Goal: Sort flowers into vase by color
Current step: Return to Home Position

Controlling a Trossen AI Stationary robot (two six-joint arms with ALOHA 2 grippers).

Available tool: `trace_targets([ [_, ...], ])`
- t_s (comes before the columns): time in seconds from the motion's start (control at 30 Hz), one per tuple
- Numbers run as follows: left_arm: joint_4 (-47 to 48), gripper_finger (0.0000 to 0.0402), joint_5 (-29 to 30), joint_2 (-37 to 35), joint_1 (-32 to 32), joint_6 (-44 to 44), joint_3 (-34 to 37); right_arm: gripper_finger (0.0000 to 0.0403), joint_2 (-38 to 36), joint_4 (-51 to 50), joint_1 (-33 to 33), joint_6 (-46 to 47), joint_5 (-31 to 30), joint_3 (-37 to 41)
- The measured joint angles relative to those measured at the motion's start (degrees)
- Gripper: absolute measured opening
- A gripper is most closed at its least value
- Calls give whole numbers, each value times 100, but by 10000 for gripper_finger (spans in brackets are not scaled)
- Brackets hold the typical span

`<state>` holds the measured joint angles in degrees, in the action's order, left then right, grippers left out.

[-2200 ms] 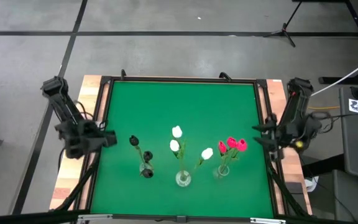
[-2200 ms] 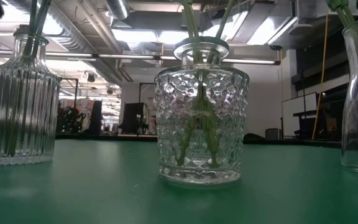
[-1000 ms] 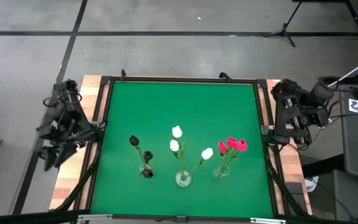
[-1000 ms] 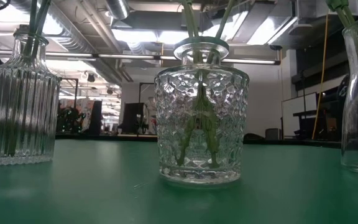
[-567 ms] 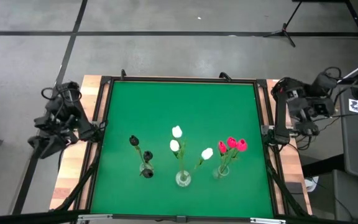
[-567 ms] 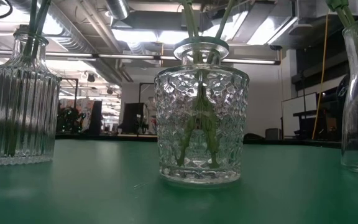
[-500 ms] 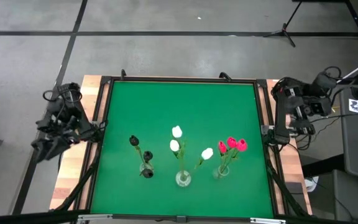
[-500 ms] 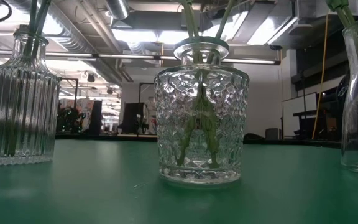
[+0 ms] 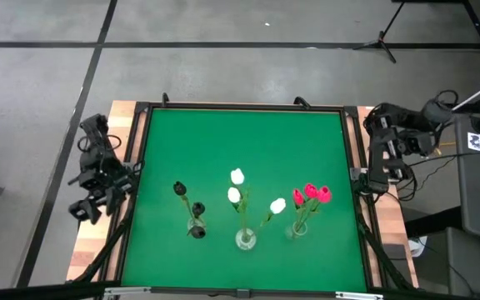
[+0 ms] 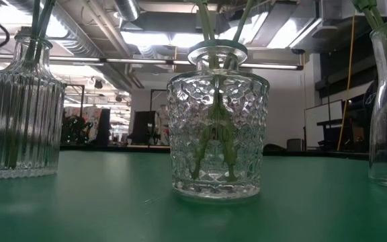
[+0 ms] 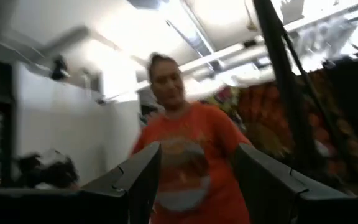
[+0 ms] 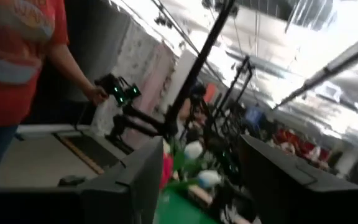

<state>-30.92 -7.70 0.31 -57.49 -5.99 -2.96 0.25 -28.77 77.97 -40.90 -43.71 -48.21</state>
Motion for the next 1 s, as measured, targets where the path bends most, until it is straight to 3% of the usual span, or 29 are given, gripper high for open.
trace_targets([
  [0.1,-338,200,127,-6,89,-2,254,209,0,7,0,196,-25,200],
  [0.23,-349,200,137,-6,216,-131,246,209,0,320,0,177,490,461],
  [0.4,-231,200,139,-3,383,-273,249,209,0,691,0,171,490,984],
  [0.8,-233,200,135,-3,603,-272,249,209,-2,2422,0,147,759,2336],
  [1.0,-103,200,137,-3,608,-339,249,209,-2,3906,0,112,1181,3348],
])
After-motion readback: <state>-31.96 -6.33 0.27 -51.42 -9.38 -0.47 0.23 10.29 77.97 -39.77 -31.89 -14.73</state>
